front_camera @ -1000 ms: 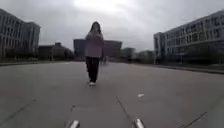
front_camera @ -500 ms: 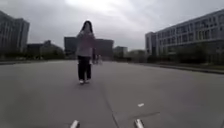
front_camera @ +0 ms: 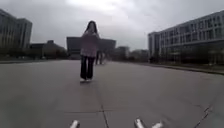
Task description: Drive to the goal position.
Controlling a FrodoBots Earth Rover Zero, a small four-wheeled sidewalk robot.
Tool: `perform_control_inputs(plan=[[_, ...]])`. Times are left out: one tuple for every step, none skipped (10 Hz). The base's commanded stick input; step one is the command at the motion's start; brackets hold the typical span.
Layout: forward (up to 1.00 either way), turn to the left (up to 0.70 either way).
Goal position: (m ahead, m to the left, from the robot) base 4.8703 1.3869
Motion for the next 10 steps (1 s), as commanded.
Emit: perform_control_inputs(plan=[[1.0,-0.01],[1.0,-0.19],[1.0,-0.34],[1.0,-0.34],[1.0,-0.34],[1.0,-0.13],[1.0,0.06],[1.0,0.06],[1.0,0.06],[1.0,0.06]])
